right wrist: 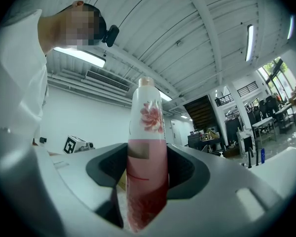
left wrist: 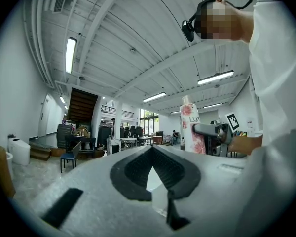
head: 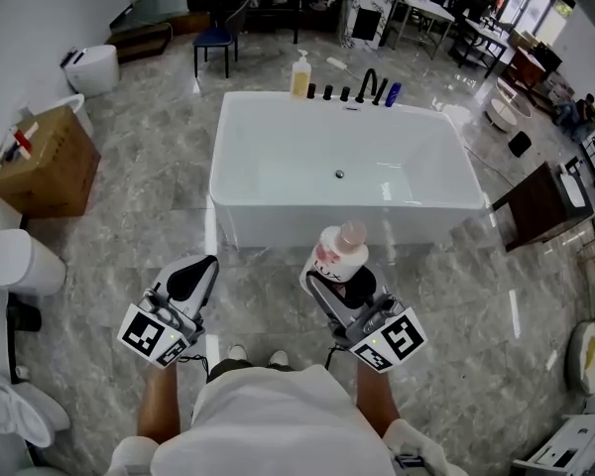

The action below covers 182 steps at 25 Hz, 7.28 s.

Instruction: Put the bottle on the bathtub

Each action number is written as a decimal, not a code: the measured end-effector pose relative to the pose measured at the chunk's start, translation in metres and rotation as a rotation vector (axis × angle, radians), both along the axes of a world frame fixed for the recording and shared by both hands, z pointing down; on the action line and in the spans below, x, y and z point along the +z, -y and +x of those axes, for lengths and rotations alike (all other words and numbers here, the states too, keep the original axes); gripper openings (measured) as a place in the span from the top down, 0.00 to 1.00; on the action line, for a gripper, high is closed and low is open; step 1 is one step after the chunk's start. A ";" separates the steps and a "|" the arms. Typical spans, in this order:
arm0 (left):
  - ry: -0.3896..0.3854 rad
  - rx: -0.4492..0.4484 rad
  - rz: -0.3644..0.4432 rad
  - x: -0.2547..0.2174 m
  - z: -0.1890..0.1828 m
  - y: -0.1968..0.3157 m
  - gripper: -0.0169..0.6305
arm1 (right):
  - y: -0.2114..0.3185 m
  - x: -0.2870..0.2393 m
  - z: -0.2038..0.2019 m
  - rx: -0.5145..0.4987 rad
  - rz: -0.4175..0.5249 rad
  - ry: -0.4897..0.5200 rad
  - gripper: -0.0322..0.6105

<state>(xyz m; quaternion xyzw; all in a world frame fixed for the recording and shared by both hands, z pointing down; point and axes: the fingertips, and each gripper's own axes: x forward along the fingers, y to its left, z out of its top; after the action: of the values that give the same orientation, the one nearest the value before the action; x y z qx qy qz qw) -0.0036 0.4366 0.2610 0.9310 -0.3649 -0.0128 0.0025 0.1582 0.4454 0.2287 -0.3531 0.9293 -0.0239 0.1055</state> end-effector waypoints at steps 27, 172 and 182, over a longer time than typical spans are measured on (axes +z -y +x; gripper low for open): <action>-0.016 0.016 -0.058 0.053 -0.048 0.254 0.98 | 0.244 0.034 -0.042 0.047 -0.065 -0.028 0.57; 0.012 0.094 -0.182 0.157 0.006 0.622 0.98 | 0.618 0.145 -0.096 0.093 -0.189 -0.056 0.96; 0.014 0.083 -0.190 0.138 -0.012 0.596 0.98 | 0.596 0.112 -0.103 0.040 -0.173 -0.071 0.96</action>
<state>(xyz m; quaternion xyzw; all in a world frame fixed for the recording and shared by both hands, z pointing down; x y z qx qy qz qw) -0.0155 -0.1595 0.3987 0.9409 -0.3256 0.0284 0.0887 0.0550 -0.1502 0.3411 -0.3800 0.9197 -0.0896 0.0420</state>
